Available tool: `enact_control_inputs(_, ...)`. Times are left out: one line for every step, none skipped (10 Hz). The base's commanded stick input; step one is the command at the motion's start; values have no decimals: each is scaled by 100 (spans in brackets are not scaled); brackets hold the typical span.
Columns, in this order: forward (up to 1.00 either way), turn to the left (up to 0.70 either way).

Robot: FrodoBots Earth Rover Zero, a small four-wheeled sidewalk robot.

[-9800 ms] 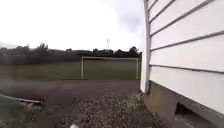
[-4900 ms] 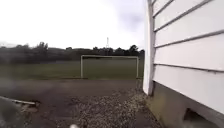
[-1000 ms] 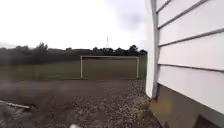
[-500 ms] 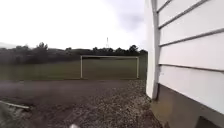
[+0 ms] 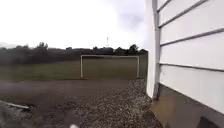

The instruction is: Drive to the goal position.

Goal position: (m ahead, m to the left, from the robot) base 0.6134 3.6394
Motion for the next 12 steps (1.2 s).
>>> enact_control_inputs(0, 0)
enact_control_inputs(0, 0)
enact_control_inputs(3, 0)
enact_control_inputs(1, 0)
enact_control_inputs(4, 0)
enact_control_inputs(4, 0)
enact_control_inputs(4, 0)
enact_control_inputs(2, 0)
enact_control_inputs(0, 0)
enact_control_inputs(2, 0)
enact_control_inputs(0, 0)
enact_control_inputs(0, 0)
